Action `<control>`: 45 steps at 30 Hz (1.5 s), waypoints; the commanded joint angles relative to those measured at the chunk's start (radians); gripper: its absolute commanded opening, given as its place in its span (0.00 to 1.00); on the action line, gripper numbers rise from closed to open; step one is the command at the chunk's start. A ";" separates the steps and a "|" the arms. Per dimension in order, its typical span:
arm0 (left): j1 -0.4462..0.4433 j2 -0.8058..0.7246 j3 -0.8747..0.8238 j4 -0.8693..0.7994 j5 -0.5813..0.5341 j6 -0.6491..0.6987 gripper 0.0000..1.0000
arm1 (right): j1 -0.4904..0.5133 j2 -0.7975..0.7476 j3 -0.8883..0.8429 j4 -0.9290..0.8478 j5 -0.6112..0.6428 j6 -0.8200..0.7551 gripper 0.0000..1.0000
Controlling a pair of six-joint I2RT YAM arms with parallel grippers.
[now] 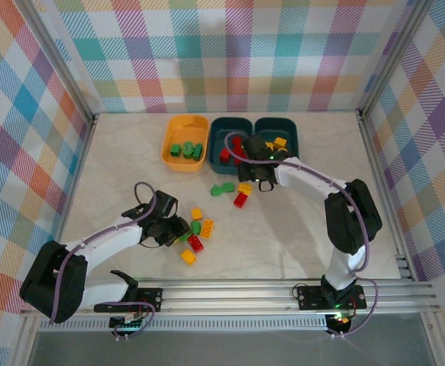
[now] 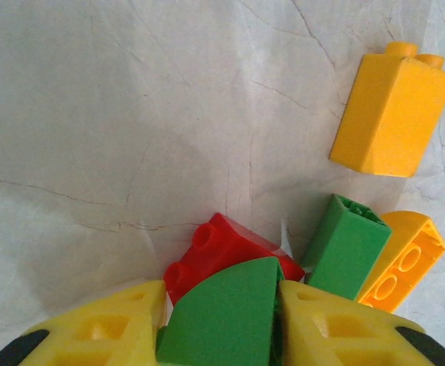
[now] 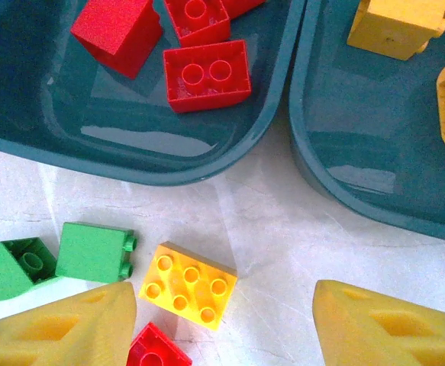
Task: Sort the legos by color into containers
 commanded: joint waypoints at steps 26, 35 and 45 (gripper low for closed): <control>0.070 0.097 0.331 -0.138 -0.057 0.174 0.25 | -0.003 -0.141 -0.085 0.034 -0.047 0.039 0.62; 0.248 0.500 0.789 -0.125 -0.022 0.241 0.23 | 0.008 -0.311 -0.277 0.073 -0.162 0.147 0.61; 0.311 1.129 1.638 -0.415 0.041 0.382 0.25 | 0.046 -0.422 -0.388 0.083 -0.186 0.207 0.63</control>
